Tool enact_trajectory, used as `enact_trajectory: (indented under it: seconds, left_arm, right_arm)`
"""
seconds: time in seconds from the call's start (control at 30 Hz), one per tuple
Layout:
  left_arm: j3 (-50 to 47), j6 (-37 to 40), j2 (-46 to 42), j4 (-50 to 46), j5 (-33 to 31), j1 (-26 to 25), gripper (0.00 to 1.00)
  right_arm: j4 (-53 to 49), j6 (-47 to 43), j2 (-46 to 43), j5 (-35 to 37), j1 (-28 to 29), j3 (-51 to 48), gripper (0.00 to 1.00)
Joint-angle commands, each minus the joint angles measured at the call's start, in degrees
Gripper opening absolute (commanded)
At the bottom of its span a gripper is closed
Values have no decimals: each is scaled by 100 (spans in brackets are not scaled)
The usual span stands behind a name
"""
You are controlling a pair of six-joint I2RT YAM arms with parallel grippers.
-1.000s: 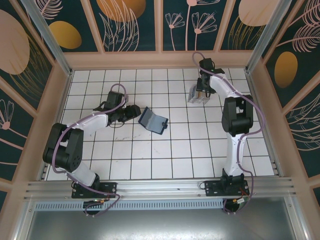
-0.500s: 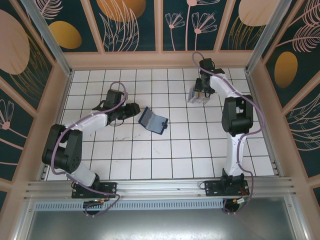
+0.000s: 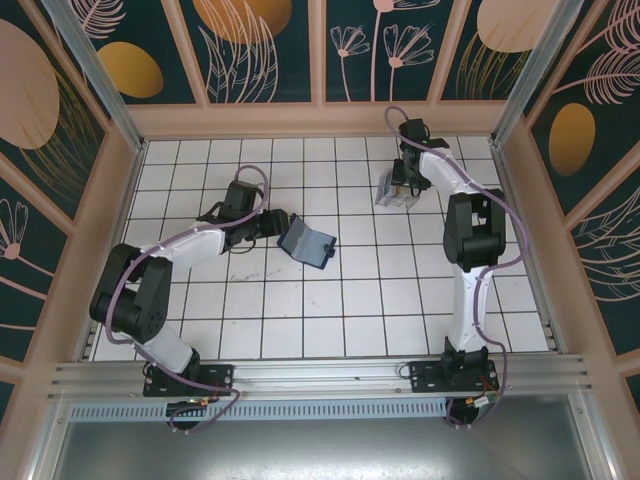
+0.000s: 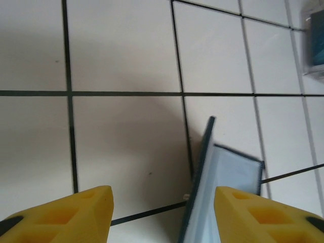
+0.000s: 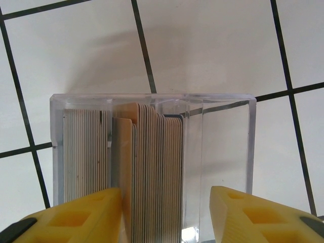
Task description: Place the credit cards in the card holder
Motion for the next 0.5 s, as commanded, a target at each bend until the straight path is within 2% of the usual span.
enact_trajectory:
  seconds: [0.0,0.47]
  left_arm:
    - [371,377,231,-335,-419,-114,56]
    - [170,317,250,-239,-365,-125,55]
  right_arm:
    - [-272,-89,-116,374,-35,-20,48]
    - [-483,-228,-177,618,-40,153,40]
